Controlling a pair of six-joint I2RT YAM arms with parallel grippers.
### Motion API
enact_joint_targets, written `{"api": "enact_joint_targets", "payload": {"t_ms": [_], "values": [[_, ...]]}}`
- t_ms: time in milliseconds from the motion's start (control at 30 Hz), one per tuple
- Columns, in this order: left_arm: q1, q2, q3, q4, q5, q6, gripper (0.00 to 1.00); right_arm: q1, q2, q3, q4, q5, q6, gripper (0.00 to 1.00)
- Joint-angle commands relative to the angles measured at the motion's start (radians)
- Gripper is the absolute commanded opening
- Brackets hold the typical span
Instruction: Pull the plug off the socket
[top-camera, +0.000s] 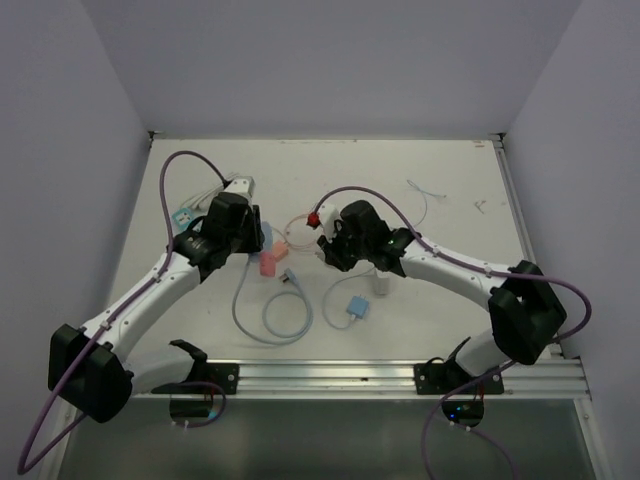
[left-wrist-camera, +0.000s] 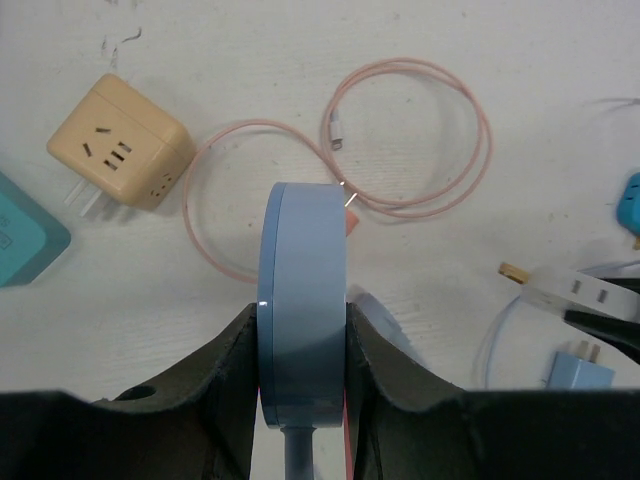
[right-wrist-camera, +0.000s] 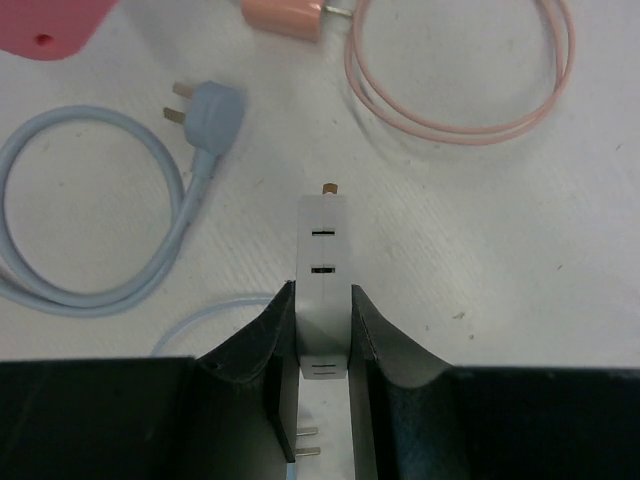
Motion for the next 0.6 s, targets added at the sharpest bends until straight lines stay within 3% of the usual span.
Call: {"api": "enact_joint_targets", "payload": {"t_ms": [0, 200, 300, 367, 400, 500, 567], "values": [[0.005, -0.053, 0.002, 0.144, 0.092, -0.011, 0.00, -0.102, 0.058, -0.042, 0.106, -0.120, 0.198, 0.00], [0.005, -0.050, -0.032, 0.210, 0.162, -0.063, 0.00, -0.227, 0.118, -0.075, 0.196, -0.218, 0.358, 0.00], [0.005, -0.041, -0.046, 0.238, 0.168, -0.093, 0.00, -0.254, 0.144, -0.074, 0.198, -0.217, 0.394, 0.09], [0.005, -0.033, -0.049, 0.248, 0.204, -0.110, 0.00, -0.261, 0.147, -0.078, 0.193, -0.179, 0.408, 0.19], [0.005, -0.024, -0.049, 0.251, 0.207, -0.121, 0.00, -0.267, 0.146, -0.083, 0.193, -0.169, 0.409, 0.32], [0.005, -0.010, -0.050, 0.265, 0.217, -0.135, 0.00, -0.267, 0.131, -0.083, 0.170, -0.104, 0.394, 0.55], [0.005, -0.004, -0.049, 0.271, 0.227, -0.142, 0.00, -0.267, 0.118, -0.088, 0.161, -0.050, 0.386, 0.63]]}}
